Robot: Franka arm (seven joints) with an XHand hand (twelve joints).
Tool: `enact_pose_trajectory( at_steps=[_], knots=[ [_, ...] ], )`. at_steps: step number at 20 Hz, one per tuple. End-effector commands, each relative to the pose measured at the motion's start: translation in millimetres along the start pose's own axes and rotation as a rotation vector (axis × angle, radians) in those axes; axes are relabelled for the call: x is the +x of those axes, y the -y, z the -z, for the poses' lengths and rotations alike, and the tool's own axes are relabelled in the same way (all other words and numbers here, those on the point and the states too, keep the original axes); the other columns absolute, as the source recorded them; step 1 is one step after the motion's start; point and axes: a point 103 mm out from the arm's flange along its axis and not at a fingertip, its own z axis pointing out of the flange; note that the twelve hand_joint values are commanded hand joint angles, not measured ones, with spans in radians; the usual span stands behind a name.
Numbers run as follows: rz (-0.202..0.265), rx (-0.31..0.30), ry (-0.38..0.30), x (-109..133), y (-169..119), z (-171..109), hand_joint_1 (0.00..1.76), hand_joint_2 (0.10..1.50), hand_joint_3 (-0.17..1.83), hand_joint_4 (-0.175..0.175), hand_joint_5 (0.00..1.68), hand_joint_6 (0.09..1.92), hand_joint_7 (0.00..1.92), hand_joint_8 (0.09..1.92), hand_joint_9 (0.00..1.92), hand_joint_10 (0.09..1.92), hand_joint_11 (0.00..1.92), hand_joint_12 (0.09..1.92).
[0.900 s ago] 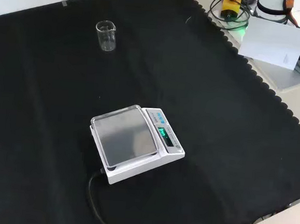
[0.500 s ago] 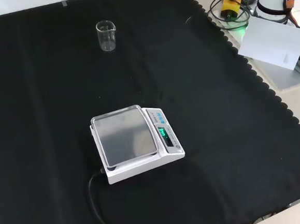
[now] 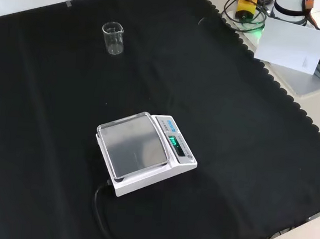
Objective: Pick up the beaker.
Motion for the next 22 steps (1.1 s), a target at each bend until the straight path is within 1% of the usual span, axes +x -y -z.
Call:
enact_pose_trajectory(
  at_steps=[1, 6, 10, 11, 14, 16, 18, 22],
  knots=[
    [-0.093, 0.202, 0.004, -59.7, -54.1, -118.6, 0.52, 0.73, 0.11, 0.009, 0.27, 0.09, 0.29, 0.73, 0.34, 0.84, 0.04, 1.58],
    [-0.146, 0.259, -0.008, -70.8, -77.2, -172.8, 0.53, 0.73, 0.11, 0.012, 0.26, 0.09, 0.27, 0.72, 0.34, 0.83, 0.03, 1.58],
    [-0.178, 0.29, -0.009, -86.6, -83.1, -206.0, 0.54, 0.72, 0.1, 0.018, 0.22, 0.09, 0.24, 0.71, 0.33, 0.83, 0.03, 1.57],
    [-0.192, 0.288, -0.008, -92.0, -83.8, -213.0, 0.54, 0.72, 0.1, 0.021, 0.21, 0.09, 0.22, 0.71, 0.32, 0.83, 0.02, 1.58],
    [-0.241, 0.248, -0.016, -112.1, -84.5, -234.0, 0.55, 0.72, 0.09, 0.034, 0.14, 0.09, 0.15, 0.71, 0.3, 0.84, 0.0, 1.58],
    [-0.28, 0.226, -0.023, -126.9, -82.4, -253.9, 0.56, 0.72, 0.09, 0.04, 0.11, 0.09, 0.12, 0.71, 0.28, 0.84, 0.0, 1.58],
    [-0.309, 0.206, -0.013, -136.1, -79.0, -270.5, 0.56, 0.72, 0.09, 0.045, 0.08, 0.09, 0.09, 0.72, 0.27, 0.85, 0.0, 1.56],
    [-0.367, 0.211, -0.019, -153.6, -72.1, -306.7, 0.58, 0.72, 0.08, 0.051, 0.04, 0.09, 0.02, 0.71, 0.22, 0.86, 0.0, 1.54]
  ],
)
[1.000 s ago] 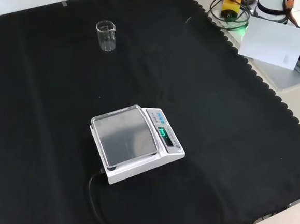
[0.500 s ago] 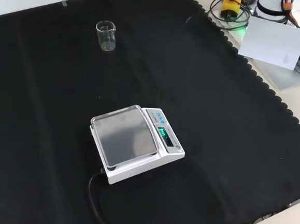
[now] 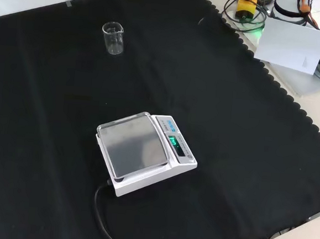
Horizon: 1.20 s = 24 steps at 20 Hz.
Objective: Pick up the beaker.
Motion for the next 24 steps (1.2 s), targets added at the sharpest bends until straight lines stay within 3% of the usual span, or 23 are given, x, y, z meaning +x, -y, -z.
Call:
enact_pose_trajectory(
  at_steps=[1, 12, 24],
  knots=[
    [-0.145, -0.005, -0.028, -52.8, -12.6, -76.7, 0.58, 0.72, 0.08, 0.052, 0.03, 0.09, 0.01, 0.71, 0.21, 0.86, 0.0, 1.53],
    [-0.147, 0.107, -0.047, -56.4, -39.6, -141.1, 0.58, 0.71, 0.07, 0.065, 0.0, 0.09, 0.0, 0.63, 0.13, 0.89, 0.0, 1.5],
    [-0.191, 0.184, -0.041, -86.9, -112.9, -187.3, 0.57, 0.7, 0.05, 0.078, 0.0, 0.09, 0.0, 0.46, 0.06, 0.9, 0.0, 1.46]
  ],
)
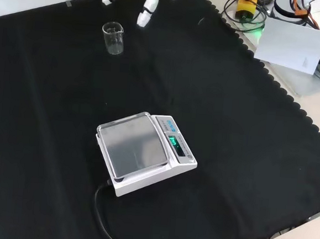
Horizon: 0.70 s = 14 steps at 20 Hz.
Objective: Pick up the beaker.
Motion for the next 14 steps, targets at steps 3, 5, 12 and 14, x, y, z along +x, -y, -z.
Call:
enact_pose_trajectory(
  at_steps=[3, 5, 12, 14],
  knots=[
    [-0.032, 0.049, -0.002, -15.0, -74.6, -29.8, 0.57, 0.7, 0.04, 0.08, 0.0, 0.09, 0.0, 0.43, 0.05, 0.9, 0.0, 1.44],
    [-0.034, 0.056, -0.003, -15.6, -85.4, -34.9, 0.56, 0.7, 0.04, 0.081, 0.0, 0.09, 0.0, 0.42, 0.04, 0.9, 0.0, 1.44],
    [-0.011, 0.083, -0.008, -6.5, -102.0, -47.0, 0.53, 0.69, 0.03, 0.084, 0.0, 0.09, 0.0, 0.4, 0.03, 0.9, 0.0, 1.43],
    [-0.003, 0.079, 0.0, -1.6, -103.4, -49.7, 0.52, 0.68, 0.03, 0.089, 0.0, 0.09, 0.0, 0.42, 0.04, 0.91, 0.0, 1.44]
  ],
)
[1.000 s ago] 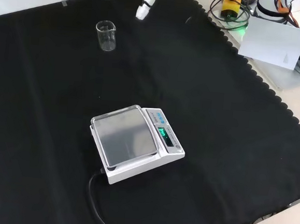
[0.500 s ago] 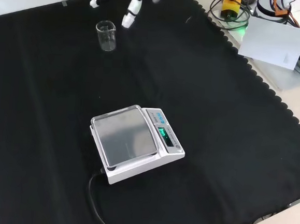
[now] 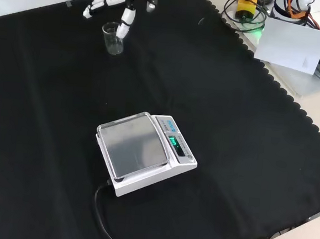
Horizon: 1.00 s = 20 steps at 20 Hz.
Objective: Pick up the beaker.
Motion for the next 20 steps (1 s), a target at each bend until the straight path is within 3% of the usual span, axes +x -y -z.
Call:
enact_pose_trajectory(
  at_steps=[1, 4, 7, 8, 10, 11, 13, 15, 18, 20],
  knots=[
    [0.025, 0.02, -0.005, 12.9, -9.7, -12.7, 0.52, 0.68, 0.03, 0.092, 0.0, 0.09, 0.0, 0.45, 0.06, 0.92, 0.0, 1.47],
    [0.034, -0.005, -0.005, 19.4, -10.2, -14.8, 0.61, 0.71, 0.04, 0.102, 0.05, 0.09, 0.05, 0.62, 0.2, 0.91, 0.03, 1.58],
    [0.037, -0.074, -0.018, 26.5, -9.6, -15.4, 0.86, 0.74, 0.15, 0.09, 0.32, 0.14, 0.37, 0.8, 0.69, 0.74, 0.48, 1.42],
    [0.037, -0.095, -0.012, 29.1, -9.3, -15.4, 0.94, 0.71, 0.28, 0.082, 0.39, 0.42, 0.51, 0.87, 0.86, 0.68, 0.66, 1.33],
    [0.036, -0.128, -0.003, 33.4, -8.9, -15.3, 1.09, 0.62, 0.58, 0.023, 0.55, 0.99, 0.73, 1.1, 1.12, 0.69, 1.05, 1.09],
    [0.036, -0.141, 0.002, 35.1, -9.0, -15.3, 1.15, 0.59, 0.67, -0.019, 0.63, 1.14, 0.81, 1.19, 1.19, 0.74, 1.22, 0.98],
    [0.033, -0.162, 0.005, 37.3, -9.6, -15.2, 1.17, 0.71, 0.67, -0.123, 0.89, 1.13, 0.89, 1.3, 1.25, 0.83, 1.42, 0.82],
    [0.032, -0.177, 0.011, 39.6, -10.4, -15.1, 1.17, 0.74, 0.66, -0.163, 1.01, 1.06, 0.94, 1.36, 1.28, 0.87, 1.47, 0.75],
    [0.032, -0.186, 0.016, 42.9, -12.1, -14.5, 1.25, 0.65, 0.87, -0.029, 1.02, 1.12, 1.09, 1.21, 1.3, 0.92, 1.46, 0.7],
    [0.034, -0.185, 0.016, 44.0, -12.1, -13.0, 1.26, 0.64, 0.9, -0.02, 1.02, 1.13, 1.1, 1.2, 1.3, 0.93, 1.45, 0.7]
  ],
)
